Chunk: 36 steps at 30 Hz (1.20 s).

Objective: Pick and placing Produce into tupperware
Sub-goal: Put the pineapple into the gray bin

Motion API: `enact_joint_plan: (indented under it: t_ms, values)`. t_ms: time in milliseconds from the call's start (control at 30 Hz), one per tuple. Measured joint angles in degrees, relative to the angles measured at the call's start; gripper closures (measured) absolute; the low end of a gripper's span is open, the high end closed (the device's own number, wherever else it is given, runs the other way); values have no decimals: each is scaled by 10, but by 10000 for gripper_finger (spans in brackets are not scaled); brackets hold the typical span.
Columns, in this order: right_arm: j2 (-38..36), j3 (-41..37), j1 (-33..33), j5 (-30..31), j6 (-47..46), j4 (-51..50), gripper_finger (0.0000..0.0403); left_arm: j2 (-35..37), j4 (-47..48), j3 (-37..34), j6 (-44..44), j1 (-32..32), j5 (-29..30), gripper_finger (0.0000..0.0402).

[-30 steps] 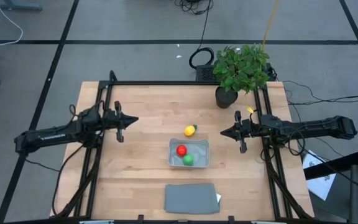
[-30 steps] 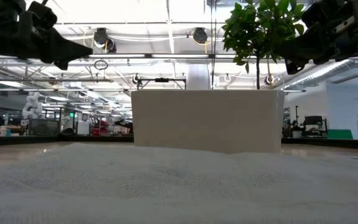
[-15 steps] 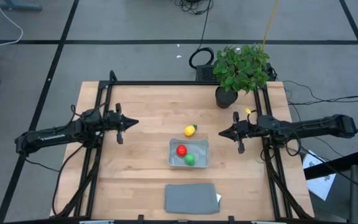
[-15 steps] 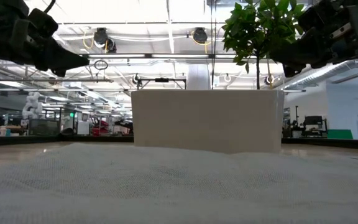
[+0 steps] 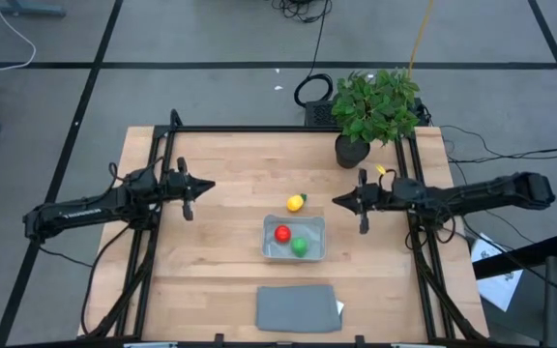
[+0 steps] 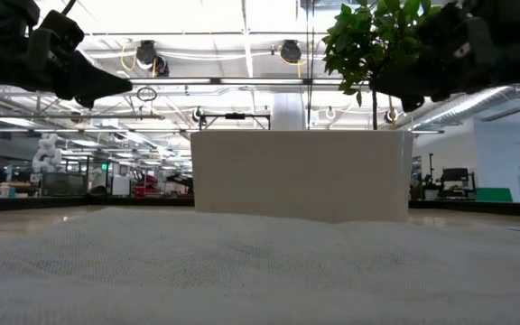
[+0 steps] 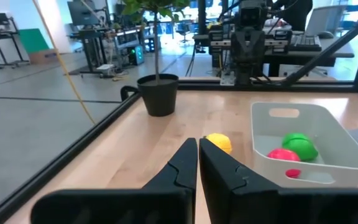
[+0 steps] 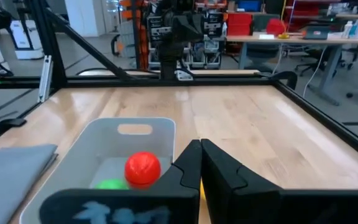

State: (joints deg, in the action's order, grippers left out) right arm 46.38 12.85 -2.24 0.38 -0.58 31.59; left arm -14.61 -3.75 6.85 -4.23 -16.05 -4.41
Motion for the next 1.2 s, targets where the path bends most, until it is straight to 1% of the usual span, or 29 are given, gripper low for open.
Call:
enact_joint_plan:
  t_ms: [200, 333, 433, 633, 833, 967, 1067, 1200]
  values:
    - [63, 90, -15, -8, 19, -85, 403, 0, -5, 0, 0, 0, 0, 380]
    - [114, 164, -26, -51, 39, -149, 403, 0, -6, 0, 0, 0, 0, 380]
    - [152, 212, -26, -57, 61, -188, 403, 0, -6, 0, 0, 0, 0, 380]
    - [225, 308, -32, -107, 94, -305, 403, 0, -7, 0, 0, 0, 0, 380]
    - [295, 413, -41, -113, 108, -398, 403, 0, -8, 0, -13, 0, 0, 380]
    - [346, 478, -53, -170, 104, -439, 403, 0, -8, 0, -13, 0, 0, 380]
    - [379, 517, -60, -186, 109, -461, 403, 0, -8, 0, -13, 0, 0, 380]
    - [416, 565, -77, -202, 135, -514, 403, 0, -8, 0, -17, 0, 0, 380]
